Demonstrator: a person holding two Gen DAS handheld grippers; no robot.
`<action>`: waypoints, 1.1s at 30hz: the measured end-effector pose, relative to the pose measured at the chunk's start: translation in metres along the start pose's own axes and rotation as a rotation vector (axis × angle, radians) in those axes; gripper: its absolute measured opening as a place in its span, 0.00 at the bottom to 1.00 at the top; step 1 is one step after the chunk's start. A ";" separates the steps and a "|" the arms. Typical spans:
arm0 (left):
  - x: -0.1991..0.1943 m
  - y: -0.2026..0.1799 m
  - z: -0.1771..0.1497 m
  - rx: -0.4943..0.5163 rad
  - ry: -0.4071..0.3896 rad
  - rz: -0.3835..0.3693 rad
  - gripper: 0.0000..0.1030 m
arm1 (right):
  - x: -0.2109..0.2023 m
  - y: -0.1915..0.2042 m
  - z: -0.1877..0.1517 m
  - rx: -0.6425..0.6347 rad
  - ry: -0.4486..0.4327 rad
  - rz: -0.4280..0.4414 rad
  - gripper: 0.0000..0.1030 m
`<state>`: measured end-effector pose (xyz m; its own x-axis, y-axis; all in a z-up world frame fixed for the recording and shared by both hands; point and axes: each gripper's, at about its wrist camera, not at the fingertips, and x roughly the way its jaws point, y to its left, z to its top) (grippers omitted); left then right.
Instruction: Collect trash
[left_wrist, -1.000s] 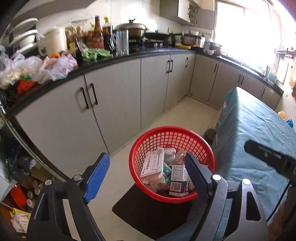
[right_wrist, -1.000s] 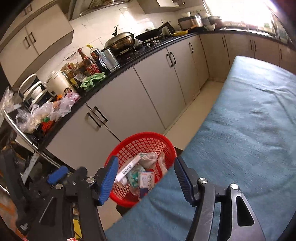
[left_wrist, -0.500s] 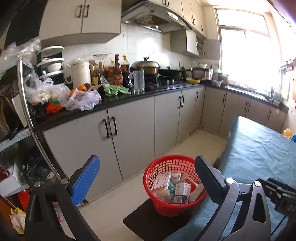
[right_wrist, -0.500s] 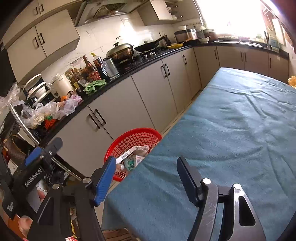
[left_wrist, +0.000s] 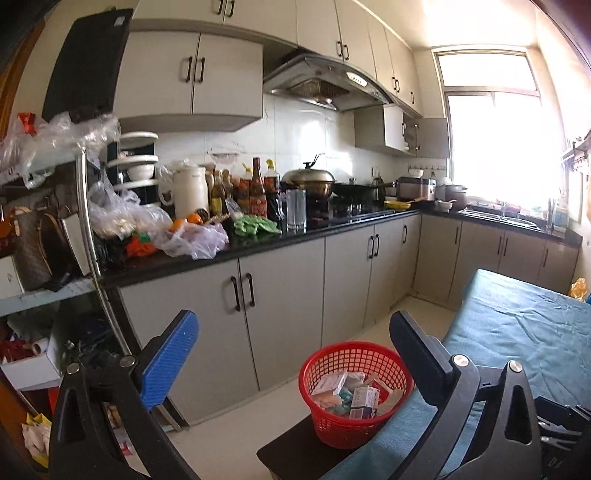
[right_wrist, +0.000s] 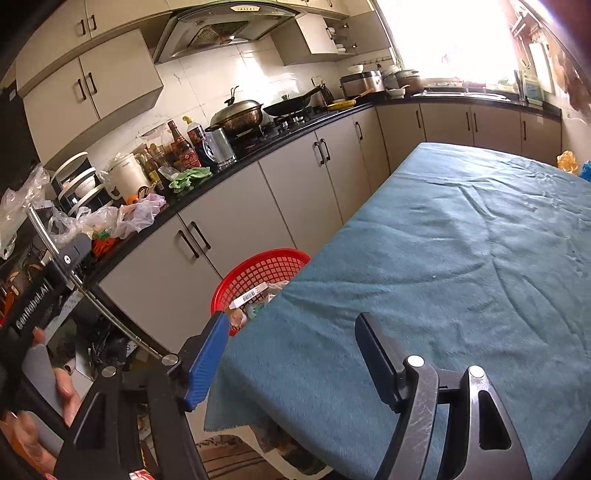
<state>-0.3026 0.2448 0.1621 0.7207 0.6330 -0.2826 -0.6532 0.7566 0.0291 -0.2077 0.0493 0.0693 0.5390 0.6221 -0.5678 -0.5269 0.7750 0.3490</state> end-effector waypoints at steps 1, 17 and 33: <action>-0.003 0.000 0.001 0.003 -0.006 0.000 1.00 | -0.004 0.001 -0.003 -0.004 -0.006 -0.008 0.73; -0.028 0.004 -0.031 0.036 0.030 -0.067 1.00 | -0.032 0.009 -0.024 -0.070 -0.042 -0.108 0.79; 0.000 0.004 -0.063 0.040 0.217 -0.101 1.00 | -0.021 0.016 -0.036 -0.110 -0.008 -0.170 0.81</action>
<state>-0.3199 0.2373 0.1024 0.7124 0.5070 -0.4852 -0.5675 0.8230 0.0268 -0.2511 0.0445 0.0596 0.6317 0.4843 -0.6053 -0.4958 0.8527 0.1648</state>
